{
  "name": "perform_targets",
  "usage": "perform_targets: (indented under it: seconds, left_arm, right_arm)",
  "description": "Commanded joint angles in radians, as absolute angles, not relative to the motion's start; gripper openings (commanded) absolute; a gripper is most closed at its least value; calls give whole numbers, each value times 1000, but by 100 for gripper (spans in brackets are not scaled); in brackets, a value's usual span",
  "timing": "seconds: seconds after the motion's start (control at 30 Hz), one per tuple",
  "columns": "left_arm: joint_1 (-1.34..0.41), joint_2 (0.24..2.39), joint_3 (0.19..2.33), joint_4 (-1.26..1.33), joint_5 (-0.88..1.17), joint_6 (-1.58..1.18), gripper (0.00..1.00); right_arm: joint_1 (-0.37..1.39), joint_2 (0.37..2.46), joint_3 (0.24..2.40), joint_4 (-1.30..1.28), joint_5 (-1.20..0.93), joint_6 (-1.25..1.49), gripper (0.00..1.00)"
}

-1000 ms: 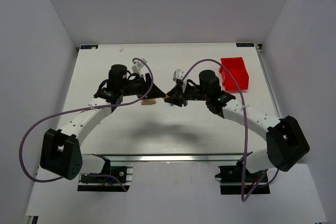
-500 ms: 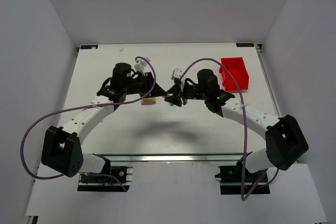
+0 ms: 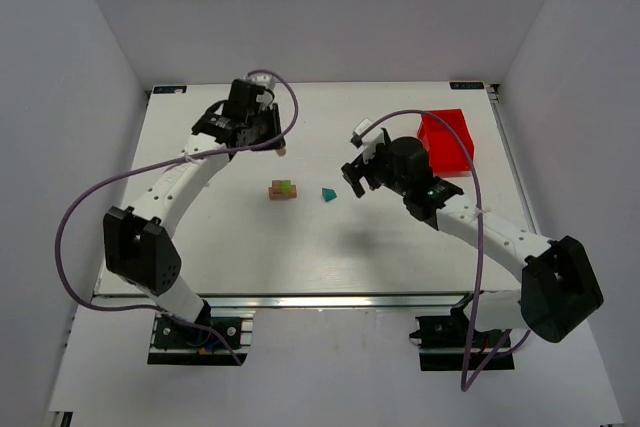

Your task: Build the wood block tower

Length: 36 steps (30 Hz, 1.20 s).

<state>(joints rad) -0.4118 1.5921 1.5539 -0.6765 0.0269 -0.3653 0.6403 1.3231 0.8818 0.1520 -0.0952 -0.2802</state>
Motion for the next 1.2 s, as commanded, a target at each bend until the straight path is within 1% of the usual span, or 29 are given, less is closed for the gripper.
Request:
perform_targets:
  seconds: [0.0, 0.03, 0.13, 0.43, 0.8, 1.17]
  left_arm:
    - [-417, 1601, 1452, -786, -58, -391, 0]
    - [-416, 1598, 1434, -760, -52, -396, 0]
    - [-419, 1603, 1414, -733, -55, -413, 0]
    - [-426, 1578, 1298, -600, -83, -449, 0]
    - [-434, 1621, 1299, -557, -66, -439, 0]
    - [-443, 1681, 1333, -606, -104, -434, 0]
  right_arm:
    - [621, 1304, 847, 138, 138, -193, 89]
    - [614, 1301, 841, 147, 188, -161, 89]
    - [603, 1296, 831, 173, 247, -118, 89]
    - [598, 1259, 796, 222, 235, -121, 89]
    - [594, 1264, 804, 206, 233, -132, 89]
    - [594, 1262, 808, 198, 233, -137, 89]
